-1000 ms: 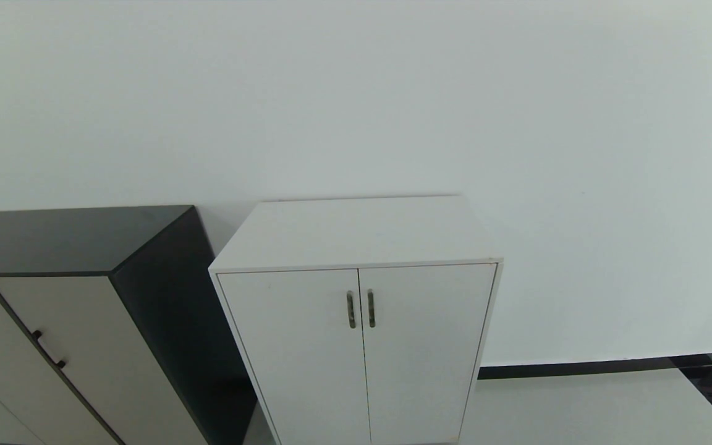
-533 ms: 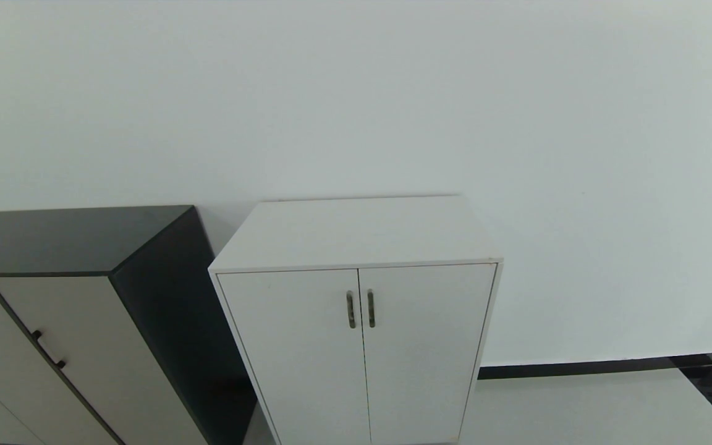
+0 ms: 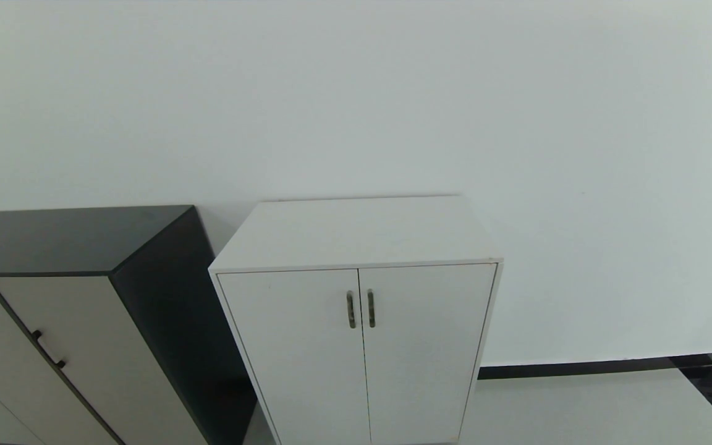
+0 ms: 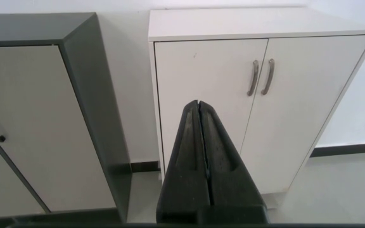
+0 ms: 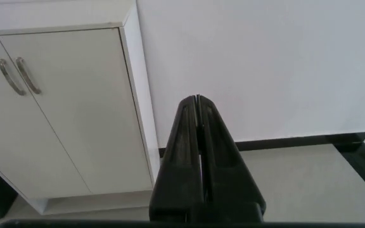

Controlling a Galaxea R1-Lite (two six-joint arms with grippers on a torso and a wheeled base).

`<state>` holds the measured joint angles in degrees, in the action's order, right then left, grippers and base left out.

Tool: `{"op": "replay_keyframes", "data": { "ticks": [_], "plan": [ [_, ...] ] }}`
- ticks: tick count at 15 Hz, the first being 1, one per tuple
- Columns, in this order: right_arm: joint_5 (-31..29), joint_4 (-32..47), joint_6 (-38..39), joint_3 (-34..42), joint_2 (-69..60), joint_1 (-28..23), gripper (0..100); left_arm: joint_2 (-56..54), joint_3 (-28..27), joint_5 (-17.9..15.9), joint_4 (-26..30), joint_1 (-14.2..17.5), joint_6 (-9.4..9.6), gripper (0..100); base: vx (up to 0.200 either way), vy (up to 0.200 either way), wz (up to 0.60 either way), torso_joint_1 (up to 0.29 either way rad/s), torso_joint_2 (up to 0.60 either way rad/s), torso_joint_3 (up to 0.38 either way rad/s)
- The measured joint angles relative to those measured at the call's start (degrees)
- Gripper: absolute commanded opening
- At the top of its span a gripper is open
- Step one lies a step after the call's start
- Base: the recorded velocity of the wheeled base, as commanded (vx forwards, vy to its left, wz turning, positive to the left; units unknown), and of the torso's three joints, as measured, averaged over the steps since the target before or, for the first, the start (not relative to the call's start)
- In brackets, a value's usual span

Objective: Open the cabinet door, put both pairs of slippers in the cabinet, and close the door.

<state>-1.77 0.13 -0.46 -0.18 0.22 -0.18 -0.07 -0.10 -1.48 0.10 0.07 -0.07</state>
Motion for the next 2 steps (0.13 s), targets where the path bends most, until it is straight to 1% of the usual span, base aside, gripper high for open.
{"op": "replay_keyframes", "data": {
  "ticks": [2],
  "plan": [
    [0.05,-0.06,0.33,0.09,-0.04,0.0,0,0.0,0.0,0.0,0.0,0.0,0.0,0,0.0,0.0,0.0,0.0,0.0,0.0]
  ]
}}
